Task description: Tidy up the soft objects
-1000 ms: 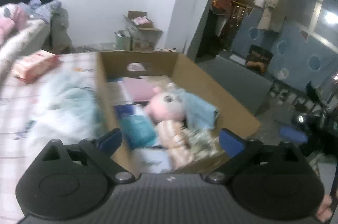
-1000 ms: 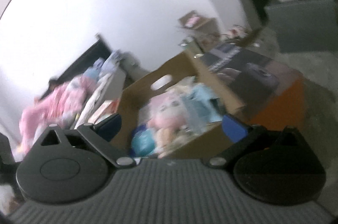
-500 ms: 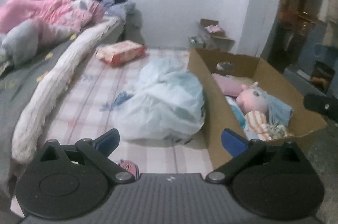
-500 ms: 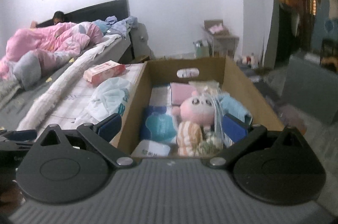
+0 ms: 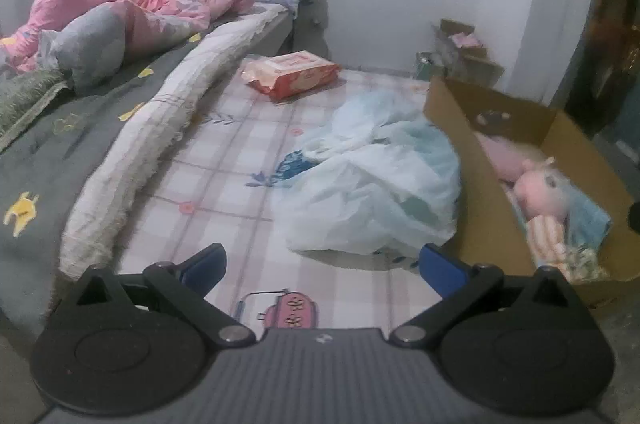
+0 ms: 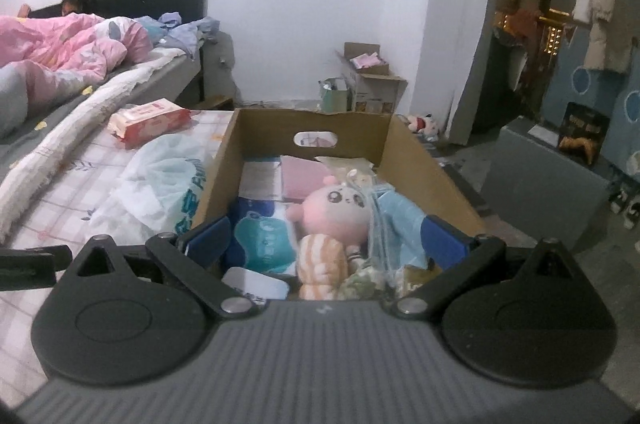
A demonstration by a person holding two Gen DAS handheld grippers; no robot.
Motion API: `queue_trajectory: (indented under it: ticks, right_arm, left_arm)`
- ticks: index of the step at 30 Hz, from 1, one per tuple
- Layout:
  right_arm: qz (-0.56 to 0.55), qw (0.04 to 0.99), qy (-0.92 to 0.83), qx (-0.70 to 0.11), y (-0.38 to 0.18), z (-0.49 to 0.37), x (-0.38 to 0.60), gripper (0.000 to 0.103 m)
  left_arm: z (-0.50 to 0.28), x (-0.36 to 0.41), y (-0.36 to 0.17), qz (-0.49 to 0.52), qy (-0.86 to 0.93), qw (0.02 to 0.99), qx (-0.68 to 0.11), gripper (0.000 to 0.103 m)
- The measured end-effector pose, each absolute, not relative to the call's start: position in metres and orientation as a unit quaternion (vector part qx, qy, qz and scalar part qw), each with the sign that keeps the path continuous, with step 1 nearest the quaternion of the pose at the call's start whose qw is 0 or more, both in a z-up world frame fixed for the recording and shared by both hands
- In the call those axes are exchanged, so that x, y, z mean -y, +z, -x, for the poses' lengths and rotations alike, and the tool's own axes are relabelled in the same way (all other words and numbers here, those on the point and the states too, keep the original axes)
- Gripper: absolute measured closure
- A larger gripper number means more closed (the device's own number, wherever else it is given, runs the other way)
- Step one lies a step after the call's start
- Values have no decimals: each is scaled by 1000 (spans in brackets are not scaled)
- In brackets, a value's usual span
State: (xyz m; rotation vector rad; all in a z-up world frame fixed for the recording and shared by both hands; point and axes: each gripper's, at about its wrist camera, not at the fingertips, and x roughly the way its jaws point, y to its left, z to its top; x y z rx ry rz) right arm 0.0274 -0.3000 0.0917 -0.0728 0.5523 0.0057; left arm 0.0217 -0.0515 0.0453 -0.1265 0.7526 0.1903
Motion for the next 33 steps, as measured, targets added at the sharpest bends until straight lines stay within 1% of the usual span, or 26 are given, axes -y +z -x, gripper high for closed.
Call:
queue_trajectory:
  ticks: [3, 11, 27, 33]
  right_arm:
    - [36, 961, 3, -275, 91, -33, 298, 1]
    - [37, 956, 29, -288, 101, -36, 286, 1]
    - [34, 947, 46, -317, 100, -32, 288, 1]
    - [38, 925, 81, -370, 93, -35, 286, 1]
  left_arm:
    - [-26, 49, 45, 54, 90, 918, -382, 0]
    - [-27, 42, 43, 73, 84, 909, -403, 0]
    - [-27, 45, 39, 65, 82, 901, -422, 0]
    - [-25, 58, 39, 55, 63, 900, -428, 0]
